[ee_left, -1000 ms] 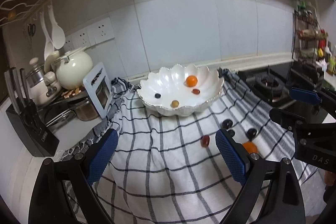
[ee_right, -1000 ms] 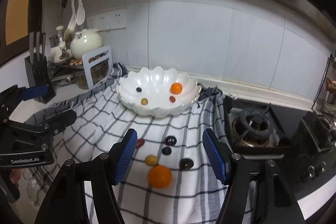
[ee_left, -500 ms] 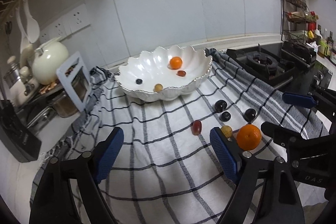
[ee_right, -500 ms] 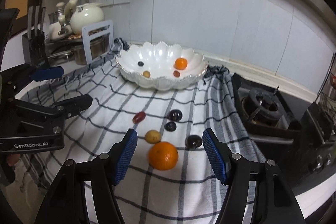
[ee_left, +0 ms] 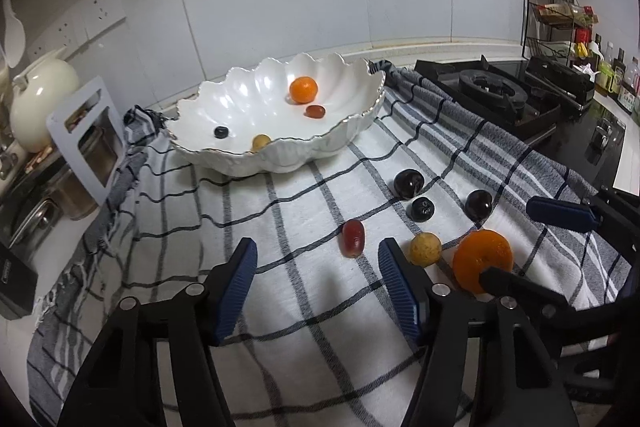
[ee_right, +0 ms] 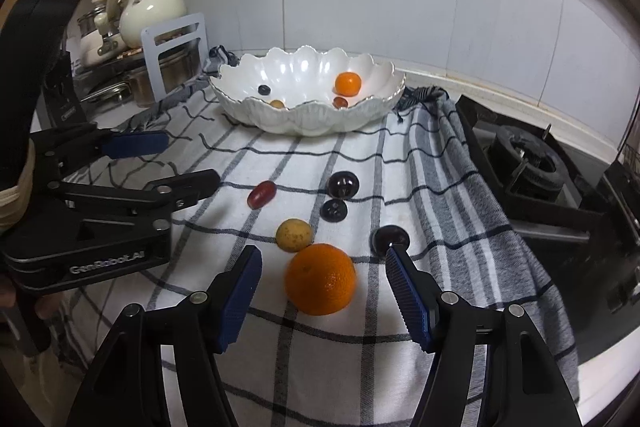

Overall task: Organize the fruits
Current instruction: 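Grasp a large mandarin with the right gripper while the left gripper grasps a red date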

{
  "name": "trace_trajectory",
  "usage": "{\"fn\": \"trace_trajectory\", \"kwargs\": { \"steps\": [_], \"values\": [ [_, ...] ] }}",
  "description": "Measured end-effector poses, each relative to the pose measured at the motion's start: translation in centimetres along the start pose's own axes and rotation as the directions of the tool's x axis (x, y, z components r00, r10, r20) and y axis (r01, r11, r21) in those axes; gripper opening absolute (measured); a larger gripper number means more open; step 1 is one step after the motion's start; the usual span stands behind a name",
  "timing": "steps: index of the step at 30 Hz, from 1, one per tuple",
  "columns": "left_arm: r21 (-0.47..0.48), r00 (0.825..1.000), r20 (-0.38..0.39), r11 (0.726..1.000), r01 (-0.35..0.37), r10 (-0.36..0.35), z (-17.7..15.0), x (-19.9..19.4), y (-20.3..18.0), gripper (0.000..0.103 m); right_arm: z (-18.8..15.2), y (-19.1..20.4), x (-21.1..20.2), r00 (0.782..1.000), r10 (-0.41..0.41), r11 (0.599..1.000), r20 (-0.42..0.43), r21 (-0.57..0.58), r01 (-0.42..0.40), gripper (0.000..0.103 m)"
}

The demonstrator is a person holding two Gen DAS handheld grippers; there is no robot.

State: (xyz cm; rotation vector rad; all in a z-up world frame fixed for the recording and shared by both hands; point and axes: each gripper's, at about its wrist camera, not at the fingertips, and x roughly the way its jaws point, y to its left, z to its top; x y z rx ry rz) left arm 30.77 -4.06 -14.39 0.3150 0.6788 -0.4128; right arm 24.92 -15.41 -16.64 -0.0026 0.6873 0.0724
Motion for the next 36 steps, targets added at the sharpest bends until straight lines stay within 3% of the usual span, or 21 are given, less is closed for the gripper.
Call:
{"fn": "trace_trajectory", "kwargs": {
  "steps": [11, 24, 36],
  "values": [
    [-0.013, 0.999, -0.037, 1.000, 0.024, -0.024, 0.0, 3.0, -1.0, 0.046, -1.1, 0.1, 2.1, 0.999, 0.042, 0.998, -0.033, 0.039, -0.041, 0.065],
    [-0.032, 0.996, -0.079, 0.999, 0.027, -0.030, 0.3, 5.7, -1.8, 0.032, -1.6, -0.9, 4.0, 0.995, 0.071, 0.994, -0.067, 0.093, -0.065, 0.048],
    [-0.039, 0.992, -0.118, 0.999, 0.037, -0.041, 0.4, 7.0, -2.2, 0.020, -1.4, -1.4, 4.0, 0.993, 0.100, 0.988, -0.065, 0.124, -0.092, 0.046]
  ]
}}
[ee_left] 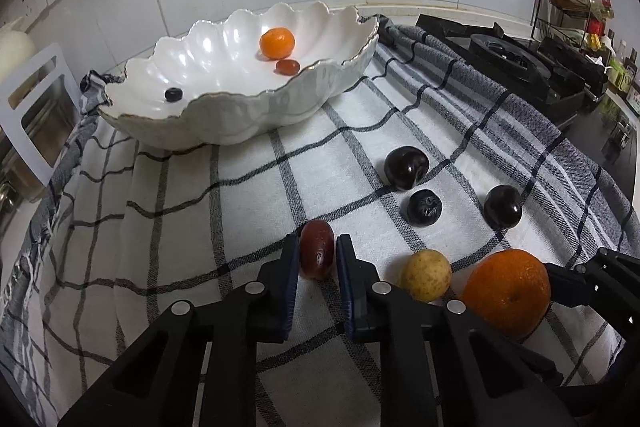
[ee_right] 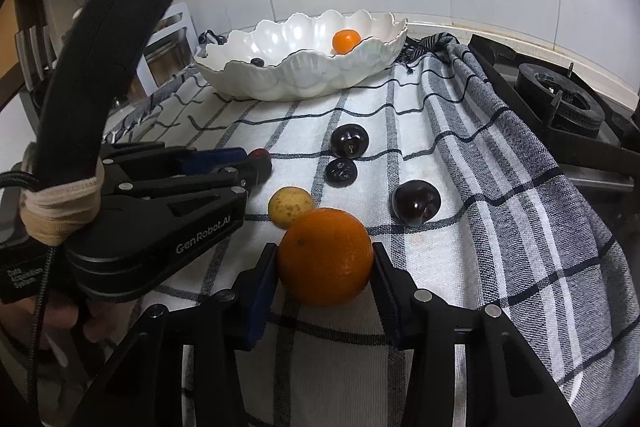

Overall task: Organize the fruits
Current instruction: 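Grasp a large mandarin with the right gripper while the left gripper grasps a red date, then carry the large mandarin and red date over the white bowl with both grippers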

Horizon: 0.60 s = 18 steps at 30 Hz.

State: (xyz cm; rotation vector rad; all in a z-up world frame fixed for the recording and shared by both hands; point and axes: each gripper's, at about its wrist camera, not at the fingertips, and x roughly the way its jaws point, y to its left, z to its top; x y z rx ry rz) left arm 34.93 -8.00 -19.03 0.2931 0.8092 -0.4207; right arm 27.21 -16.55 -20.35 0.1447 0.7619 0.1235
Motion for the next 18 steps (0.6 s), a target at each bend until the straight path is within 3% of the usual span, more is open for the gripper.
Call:
{"fn": "trace_trajectory", "kwargs": {
  "steps": [18],
  "values": [
    [-0.066, 0.999, 0.042, 0.998, 0.021, -0.019, -0.3, -3.9, 0.6, 0.016, 0.7, 0.0, -2.0, 0.999, 0.014, 1.000, 0.040, -0.015, -0.013, 0.046]
  ]
}}
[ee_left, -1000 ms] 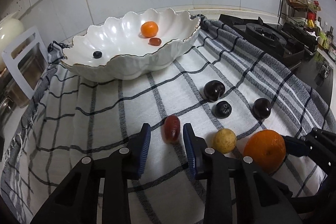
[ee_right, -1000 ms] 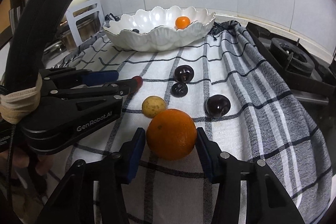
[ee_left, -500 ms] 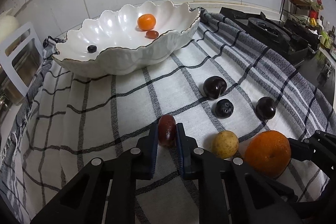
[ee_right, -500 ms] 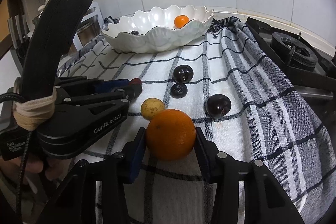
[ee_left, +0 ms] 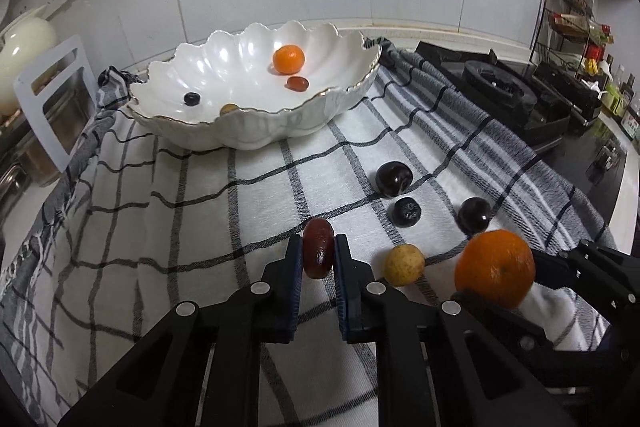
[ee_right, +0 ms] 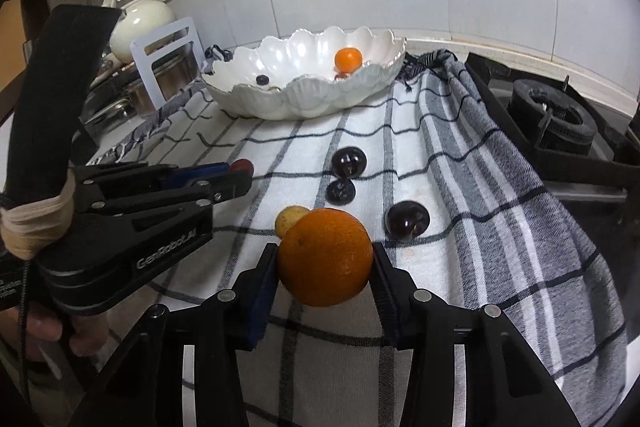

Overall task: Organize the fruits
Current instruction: 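Carry the large mandarin and red date over the white bowl with both grippers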

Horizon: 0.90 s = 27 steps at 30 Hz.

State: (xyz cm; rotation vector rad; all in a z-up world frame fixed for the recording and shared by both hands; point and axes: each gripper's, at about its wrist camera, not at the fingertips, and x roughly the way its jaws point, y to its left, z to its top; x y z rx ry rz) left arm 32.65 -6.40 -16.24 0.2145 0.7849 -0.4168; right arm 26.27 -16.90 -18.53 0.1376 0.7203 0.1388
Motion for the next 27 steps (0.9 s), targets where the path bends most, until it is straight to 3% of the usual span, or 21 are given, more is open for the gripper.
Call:
{"fn": "trace_trajectory", "kwargs": {
  "steps": [15, 27],
  "values": [
    [-0.050, 0.995, 0.096, 0.998, -0.024, 0.028, 1.1, -4.8, 0.4, 0.016, 3.1, 0.5, -2.5, 0.996, 0.029, 0.999, 0.088, -0.037, -0.025, 0.046],
    [-0.056, 0.980, 0.187, 0.996, -0.062, 0.072, 2.6, -7.9, 0.4, 0.016, 6.6, 0.3, -4.4, 0.983, 0.002, 0.997, 0.185, -0.077, 0.013, 0.046]
  ]
}}
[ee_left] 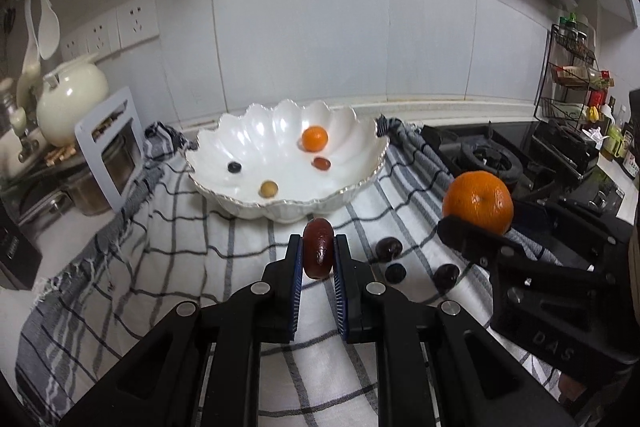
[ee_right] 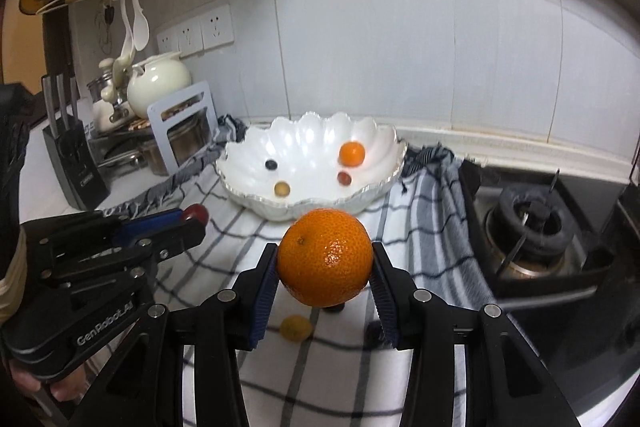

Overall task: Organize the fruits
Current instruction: 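Carry the large mandarin and red date over the white bowl with both grippers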

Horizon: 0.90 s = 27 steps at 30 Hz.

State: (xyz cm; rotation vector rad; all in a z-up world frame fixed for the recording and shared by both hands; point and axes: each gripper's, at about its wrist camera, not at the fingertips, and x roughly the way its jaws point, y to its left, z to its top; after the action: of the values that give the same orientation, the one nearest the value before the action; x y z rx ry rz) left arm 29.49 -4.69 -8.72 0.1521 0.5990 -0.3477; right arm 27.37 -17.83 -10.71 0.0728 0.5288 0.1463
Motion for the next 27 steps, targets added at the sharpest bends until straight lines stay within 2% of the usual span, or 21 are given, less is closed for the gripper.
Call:
{"fn": "trace_trajectory", "kwargs": {
  "steps": [16, 27],
  "values": [
    [-0.026, 0.994, 0.095, 0.998, -0.059, 0.061, 2.9, -1.8, 1.7, 0.016, 4.9, -0.1, 0.9, 0.999, 0.016, 1.000, 0.029, -0.027, -0.015, 0.046],
    [-0.025, 0.986, 0.139, 0.995, -0.094, 0.097, 5.5, -0.4, 3.5, 0.016, 8.1, 0.4, 3.9, 0.999, 0.017, 0.998, 0.033, -0.066, -0.015, 0.046]
  ]
}}
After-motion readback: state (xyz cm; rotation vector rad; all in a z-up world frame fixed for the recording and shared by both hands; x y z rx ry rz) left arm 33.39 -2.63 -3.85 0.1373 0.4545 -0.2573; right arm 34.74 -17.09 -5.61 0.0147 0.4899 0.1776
